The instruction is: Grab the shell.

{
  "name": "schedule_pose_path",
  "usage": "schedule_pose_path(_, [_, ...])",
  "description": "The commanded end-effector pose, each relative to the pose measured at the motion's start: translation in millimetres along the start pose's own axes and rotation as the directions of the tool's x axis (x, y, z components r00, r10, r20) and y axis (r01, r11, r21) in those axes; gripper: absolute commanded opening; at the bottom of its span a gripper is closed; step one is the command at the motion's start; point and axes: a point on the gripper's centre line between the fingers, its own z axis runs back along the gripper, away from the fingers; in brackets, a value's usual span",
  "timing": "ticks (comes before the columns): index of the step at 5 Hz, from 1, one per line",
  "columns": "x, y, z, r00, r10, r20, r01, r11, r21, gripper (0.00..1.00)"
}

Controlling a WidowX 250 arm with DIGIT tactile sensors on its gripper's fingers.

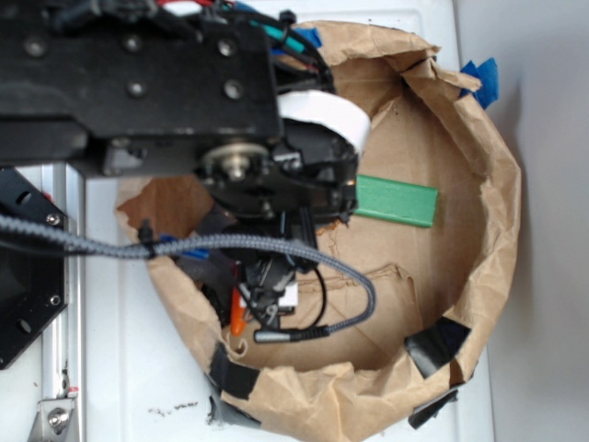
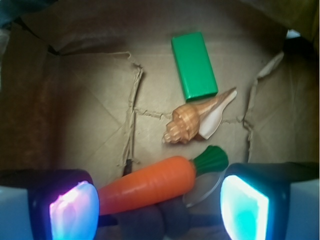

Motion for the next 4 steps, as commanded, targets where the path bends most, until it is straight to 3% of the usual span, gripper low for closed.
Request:
schedule_pose_path(1, [4.8,6.7,8.2,0.999,0.016,0.035,-0.017,1.0,0.016,1.0])
schedule_pose_path(3, [4.8,6.7,8.2,0.999,0.016,0.035,-0.017,1.0,0.016,1.0])
schedule_pose_path(4, [18.1,7.0,-10.8,0.995,0.09,0.043,-0.092,0.994,0.055,1.0])
